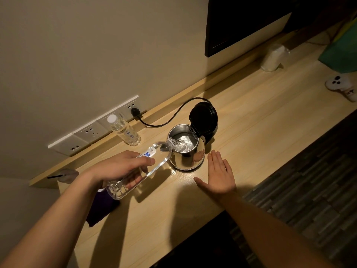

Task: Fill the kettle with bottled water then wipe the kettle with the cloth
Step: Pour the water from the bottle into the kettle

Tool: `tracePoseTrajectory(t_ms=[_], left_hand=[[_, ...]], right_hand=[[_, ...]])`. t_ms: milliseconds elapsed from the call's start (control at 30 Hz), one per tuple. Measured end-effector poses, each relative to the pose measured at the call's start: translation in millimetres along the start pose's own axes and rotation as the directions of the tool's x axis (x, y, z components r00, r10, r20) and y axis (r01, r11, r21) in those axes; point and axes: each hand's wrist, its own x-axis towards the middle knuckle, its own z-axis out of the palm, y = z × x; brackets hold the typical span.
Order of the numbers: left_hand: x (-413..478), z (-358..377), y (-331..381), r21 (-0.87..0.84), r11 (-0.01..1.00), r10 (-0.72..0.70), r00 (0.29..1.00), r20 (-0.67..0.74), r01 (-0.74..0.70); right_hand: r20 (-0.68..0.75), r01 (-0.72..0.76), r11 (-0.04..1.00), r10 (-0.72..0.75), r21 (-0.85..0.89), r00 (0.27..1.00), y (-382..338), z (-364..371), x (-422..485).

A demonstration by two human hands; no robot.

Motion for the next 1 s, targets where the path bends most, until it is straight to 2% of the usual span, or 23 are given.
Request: tracePoseTrajectory(t_ms=[1000], left_hand=[[5,-15,6,0.057,0.998,-0.038,0.992,0.116,0.032]], right_hand=[[-0.022,-0.004,1.000,0.004,0.010,1.000,-1,-3,-2]])
